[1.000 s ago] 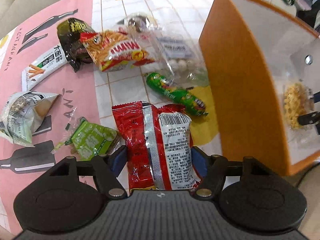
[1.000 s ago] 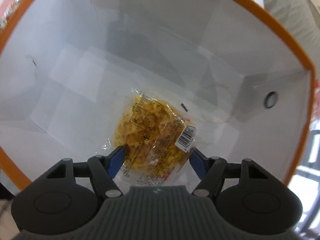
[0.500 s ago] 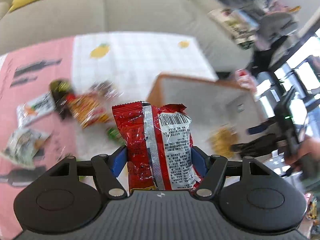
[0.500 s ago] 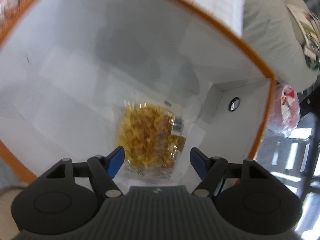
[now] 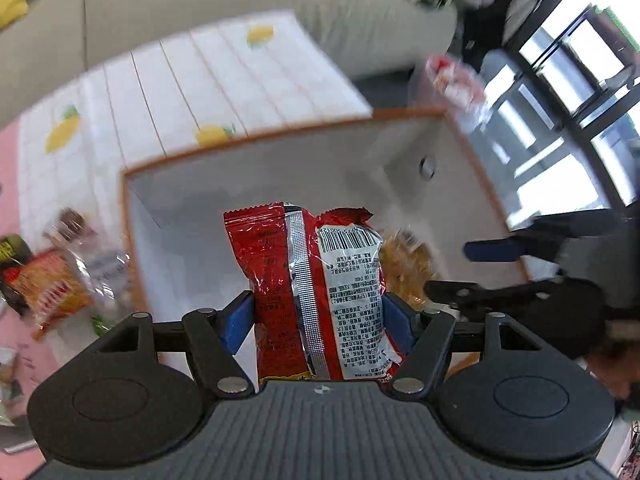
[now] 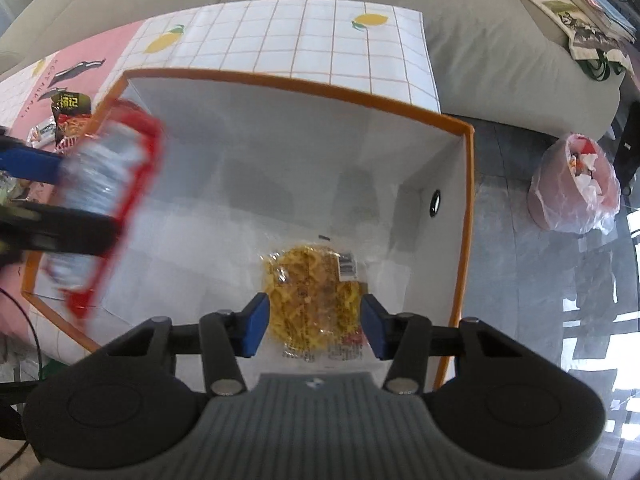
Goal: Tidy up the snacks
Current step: 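Lower the red-and-white bag into the orange box and open the left gripper, then grasp the white-and-green bag with the left gripper while the right grasps the green packet, then carry both packets into the orange box and release them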
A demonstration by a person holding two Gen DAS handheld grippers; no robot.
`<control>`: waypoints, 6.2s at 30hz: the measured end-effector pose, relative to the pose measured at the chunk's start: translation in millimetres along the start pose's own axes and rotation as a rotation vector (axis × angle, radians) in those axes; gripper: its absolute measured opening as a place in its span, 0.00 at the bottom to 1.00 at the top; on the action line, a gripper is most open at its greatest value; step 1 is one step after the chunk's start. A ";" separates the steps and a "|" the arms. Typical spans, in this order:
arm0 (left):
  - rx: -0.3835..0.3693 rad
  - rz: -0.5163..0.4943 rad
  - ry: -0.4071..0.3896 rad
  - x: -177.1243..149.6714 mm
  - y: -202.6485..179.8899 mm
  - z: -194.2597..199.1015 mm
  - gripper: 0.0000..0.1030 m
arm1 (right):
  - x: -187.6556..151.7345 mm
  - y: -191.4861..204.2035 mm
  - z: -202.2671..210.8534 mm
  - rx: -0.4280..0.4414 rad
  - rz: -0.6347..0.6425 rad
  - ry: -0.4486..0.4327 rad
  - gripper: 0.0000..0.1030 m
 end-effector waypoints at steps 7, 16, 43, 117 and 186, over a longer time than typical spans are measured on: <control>0.088 0.031 0.107 1.4 -6.4 -67.7 0.77 | -8.5 -0.9 -15.0 0.025 0.012 0.014 0.48; 0.013 0.032 0.165 -0.6 1.8 -78.2 0.86 | -9.6 4.3 -26.5 0.012 0.089 0.017 0.50; -0.080 0.109 0.204 -5.9 13.1 -81.5 0.35 | 8.5 1.4 -54.5 -0.051 0.343 0.132 0.40; 0.259 0.184 -0.393 -104.4 340.0 73.1 0.77 | 95.1 327.3 -86.1 0.074 0.249 -0.358 0.63; -0.052 0.024 -0.479 -121.8 143.2 150.6 0.53 | 5.6 185.1 87.9 -0.022 -0.051 -0.477 0.37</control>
Point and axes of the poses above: each gripper's, at about its wrist camera, not at the fingertips, and z roughly against the way its jaws point, y to its left, x to its top, the point moved 1 cm from there along -z, roughly the way its jaws point, and after that the axes turned 14 degrees about z, right-handed, at the moved point
